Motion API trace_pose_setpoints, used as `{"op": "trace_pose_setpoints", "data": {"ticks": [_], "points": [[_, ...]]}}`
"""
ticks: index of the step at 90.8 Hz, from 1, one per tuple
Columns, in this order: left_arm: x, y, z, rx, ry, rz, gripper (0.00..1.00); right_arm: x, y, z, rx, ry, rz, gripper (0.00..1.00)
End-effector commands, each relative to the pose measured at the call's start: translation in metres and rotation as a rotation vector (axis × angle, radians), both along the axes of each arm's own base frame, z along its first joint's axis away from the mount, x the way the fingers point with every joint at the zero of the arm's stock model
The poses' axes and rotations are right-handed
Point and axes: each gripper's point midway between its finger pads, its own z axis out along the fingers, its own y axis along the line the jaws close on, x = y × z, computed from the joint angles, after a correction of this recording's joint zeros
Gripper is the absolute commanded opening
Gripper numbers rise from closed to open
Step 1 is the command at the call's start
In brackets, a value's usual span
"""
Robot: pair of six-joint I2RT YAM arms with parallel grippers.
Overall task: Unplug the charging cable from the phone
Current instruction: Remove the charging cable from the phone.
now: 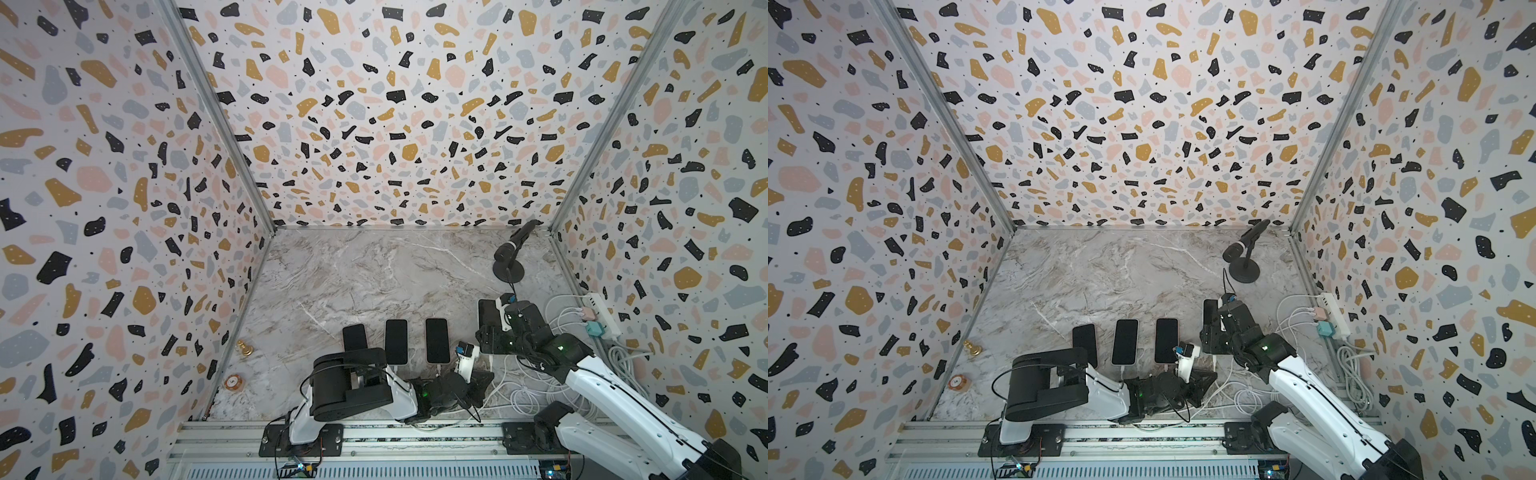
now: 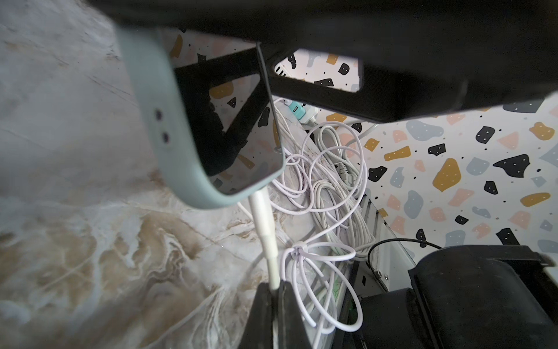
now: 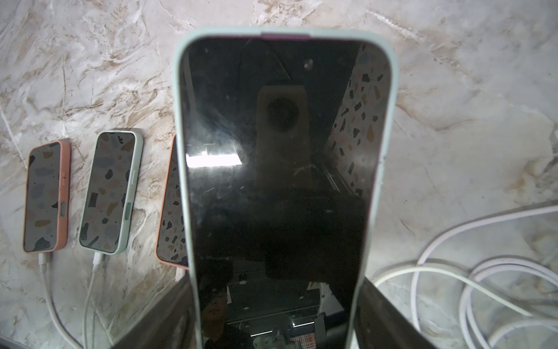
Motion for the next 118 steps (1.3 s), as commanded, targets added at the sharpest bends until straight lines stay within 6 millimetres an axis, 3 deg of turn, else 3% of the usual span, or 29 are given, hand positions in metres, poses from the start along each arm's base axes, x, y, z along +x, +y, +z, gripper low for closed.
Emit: {"op": "trace_pose_setpoints", "data": {"ticks": [1, 49, 62, 71, 80, 85, 94, 105, 118], "points": [[0.001, -0.007, -0.002, -0.003, -0.003, -0.011, 0.00, 0.013, -0.003, 0.021, -0.001, -0.081, -0.023, 0.37], [-0.007, -0.008, -0.021, 0.032, 0.007, -0.022, 0.00, 0.052, -0.015, 0.056, 0.020, -0.184, -0.124, 0.37], [-0.008, -0.008, -0.022, 0.039, -0.002, -0.023, 0.00, 0.057, -0.011, 0.060, 0.041, -0.190, -0.126, 0.36], [-0.005, -0.004, -0.013, 0.053, -0.038, -0.013, 0.00, 0.051, -0.022, 0.057, -0.002, -0.171, -0.152, 0.35], [-0.001, 0.006, 0.012, 0.071, -0.121, -0.001, 0.45, 0.037, -0.035, 0.044, -0.062, -0.118, -0.174, 0.35], [0.002, 0.018, 0.025, 0.086, -0.165, 0.012, 0.59, 0.029, -0.041, 0.036, -0.085, -0.090, -0.180, 0.35], [0.004, 0.046, 0.053, 0.131, -0.235, 0.035, 0.73, 0.016, -0.048, 0.023, -0.116, -0.040, -0.183, 0.34], [0.006, 0.091, 0.071, 0.242, -0.278, 0.064, 0.76, 0.007, -0.052, 0.008, -0.137, 0.008, -0.186, 0.35], [0.015, 0.177, 0.086, 0.344, -0.288, 0.199, 0.79, 0.009, -0.048, -0.016, -0.167, 0.085, -0.170, 0.34]]}}
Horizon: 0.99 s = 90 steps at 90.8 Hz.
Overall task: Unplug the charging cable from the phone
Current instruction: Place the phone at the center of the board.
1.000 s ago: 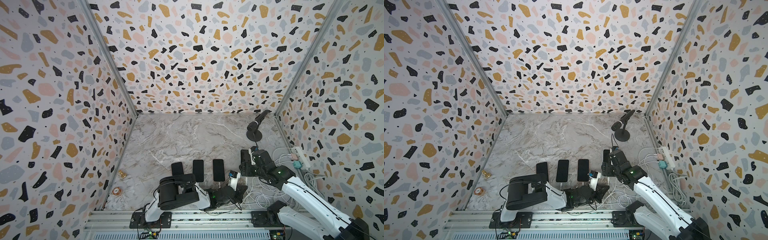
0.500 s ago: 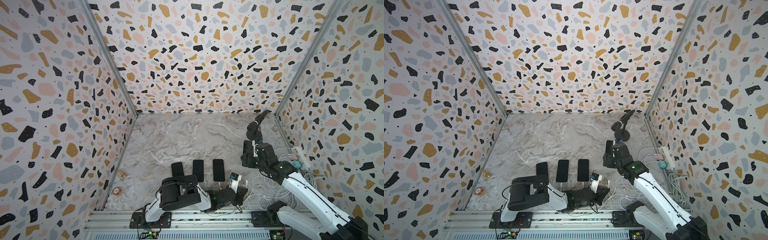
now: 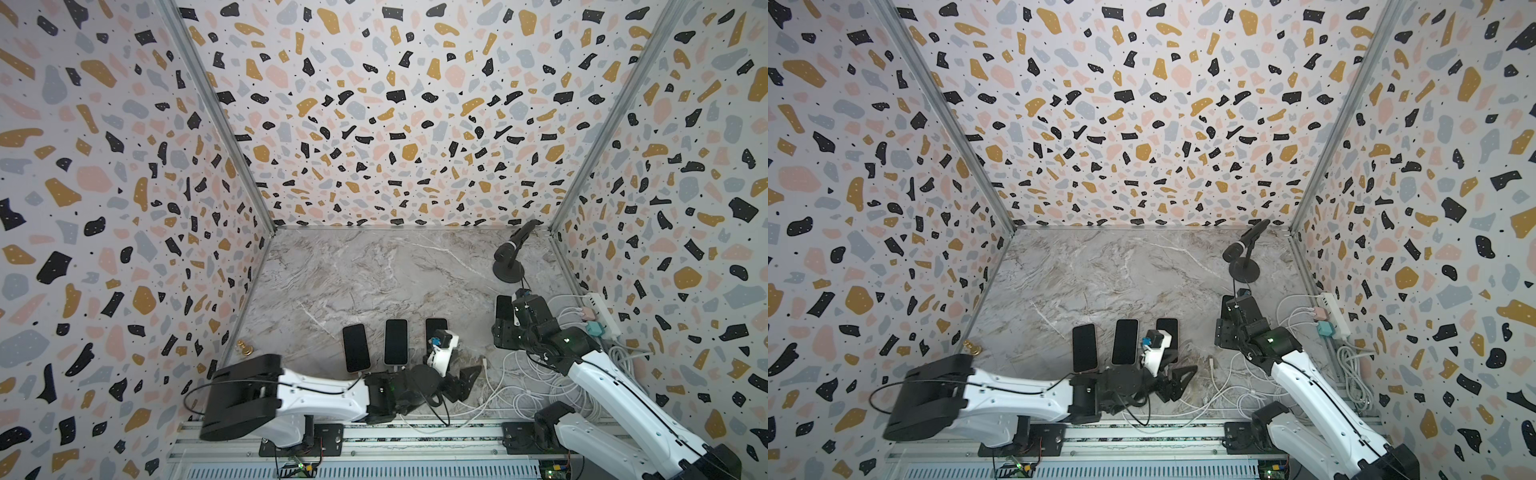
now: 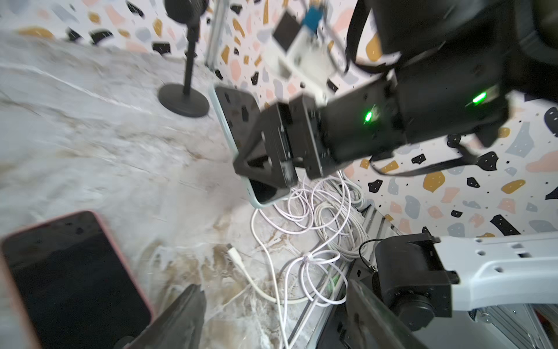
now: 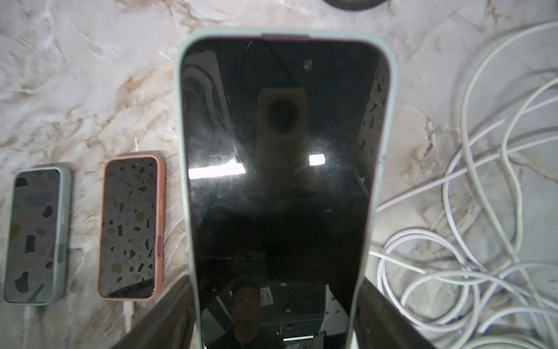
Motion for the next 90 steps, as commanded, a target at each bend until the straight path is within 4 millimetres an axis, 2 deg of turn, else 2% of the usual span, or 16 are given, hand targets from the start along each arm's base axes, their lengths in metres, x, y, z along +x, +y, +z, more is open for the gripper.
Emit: {"op": "trace_pose_setpoints", "data": {"ticks": [1, 10, 18, 24, 33, 45, 62, 79, 90], "points": [[0.012, 0.075, -0.028, 0.222, -0.037, 0.150, 0.80, 0.003, -0.002, -0.016, -0.032, 0.053, -0.014, 0.34], [0.016, 0.132, -0.020, 0.232, -0.029, 0.246, 0.81, 0.011, 0.000, -0.027, -0.056, 0.083, -0.015, 0.34], [0.016, 0.172, -0.017, 0.227, -0.013, 0.308, 0.81, 0.018, 0.003, -0.038, -0.075, 0.111, -0.018, 0.33], [0.016, 0.195, -0.017, 0.218, 0.001, 0.345, 0.81, 0.021, 0.003, -0.046, -0.085, 0.131, -0.022, 0.33], [0.015, 0.215, -0.017, 0.193, 0.012, 0.370, 0.81, 0.023, 0.007, -0.059, -0.080, 0.147, -0.019, 0.34], [0.015, 0.228, -0.019, 0.187, 0.031, 0.394, 0.81, 0.031, 0.005, -0.058, -0.110, 0.151, -0.024, 0.40], [0.014, 0.226, -0.021, 0.195, 0.047, 0.391, 0.81, 0.034, 0.001, -0.064, -0.149, 0.183, -0.042, 0.46], [0.014, 0.221, -0.030, 0.187, 0.076, 0.395, 0.83, 0.034, 0.007, -0.070, -0.144, 0.226, -0.025, 0.73], [0.014, 0.222, -0.034, 0.197, 0.079, 0.401, 0.86, 0.036, 0.009, -0.067, -0.138, 0.208, -0.010, 0.92]]}}
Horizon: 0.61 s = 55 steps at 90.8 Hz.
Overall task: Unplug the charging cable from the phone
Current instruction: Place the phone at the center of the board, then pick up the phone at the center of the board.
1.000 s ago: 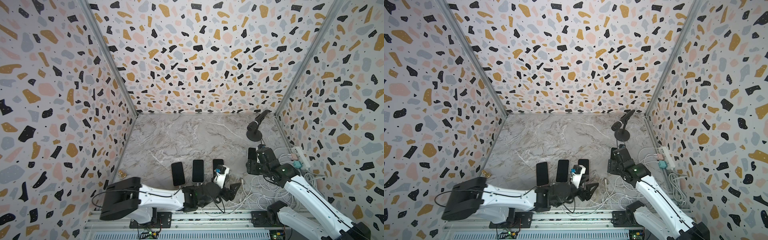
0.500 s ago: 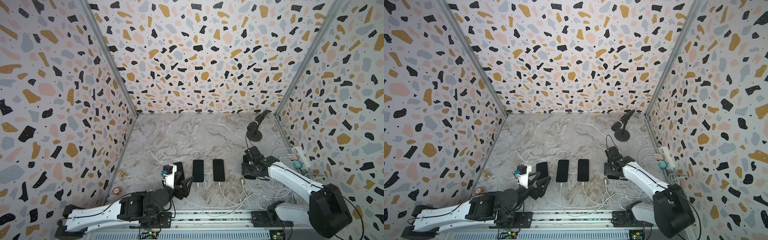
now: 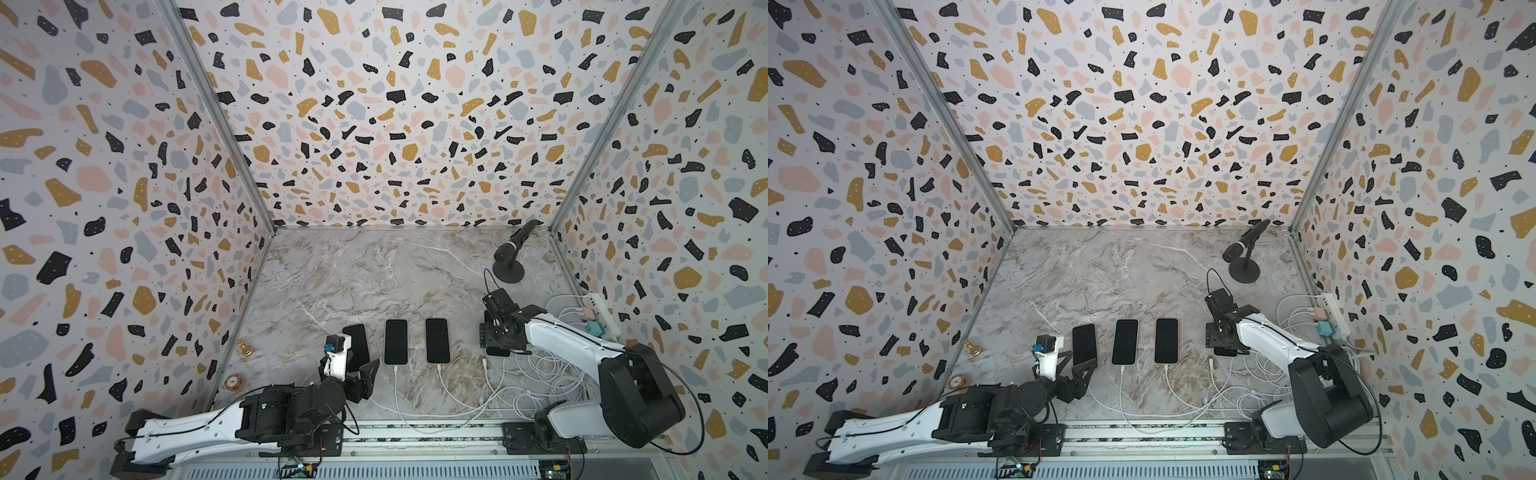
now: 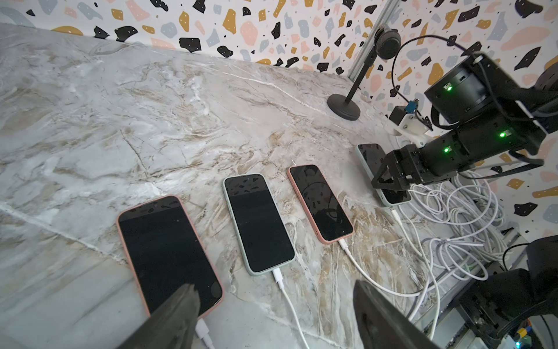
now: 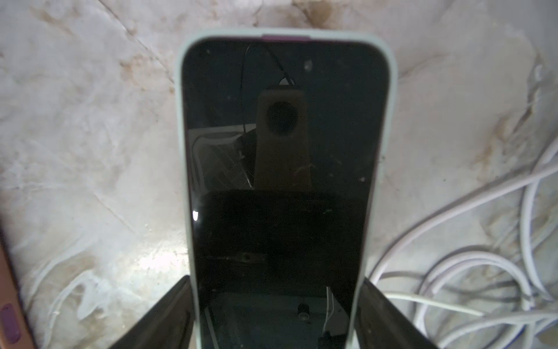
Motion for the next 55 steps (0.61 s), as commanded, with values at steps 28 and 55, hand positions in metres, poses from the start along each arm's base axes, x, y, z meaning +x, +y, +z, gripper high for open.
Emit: {"op": "trace_pose_setpoints", "data": {"ticks": [28, 55], "points": [[0.003, 0.004, -0.007, -0.033, 0.015, 0.053, 0.90, 0.004, 0.003, 0.037, 0.024, -0.096, 0.022, 1.00], [0.006, 0.004, -0.014, -0.081, 0.019, 0.087, 0.92, -0.017, 0.060, 0.081, 0.085, -0.205, 0.160, 1.00]]}}
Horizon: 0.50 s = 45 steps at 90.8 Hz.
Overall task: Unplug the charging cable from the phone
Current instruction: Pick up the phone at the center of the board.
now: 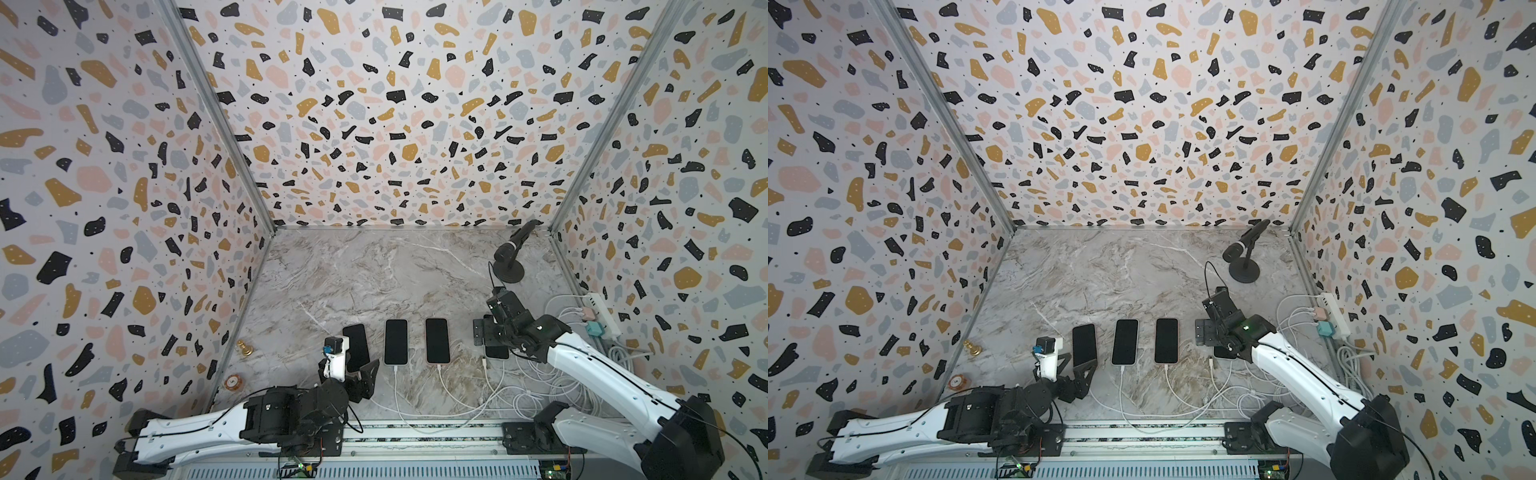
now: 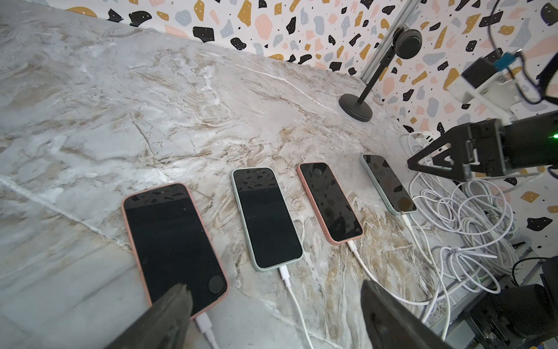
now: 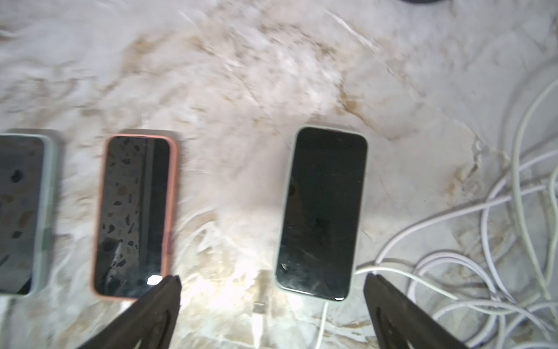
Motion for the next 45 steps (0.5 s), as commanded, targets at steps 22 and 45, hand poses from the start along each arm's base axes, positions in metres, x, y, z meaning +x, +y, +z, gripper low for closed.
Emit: {"op": "trace_pose_setpoints", "data": {"ticks": [22, 45], "points": [[0.004, 0.011, -0.012, -0.033, 0.023, 0.082, 0.92, 0.001, 0.095, -0.035, -0.058, 0.146, 0.106, 1.00], [0.003, 0.022, -0.023, -0.050, 0.049, 0.110, 0.95, 0.002, 0.128, -0.072, 0.023, 0.249, 0.105, 1.00]]}}
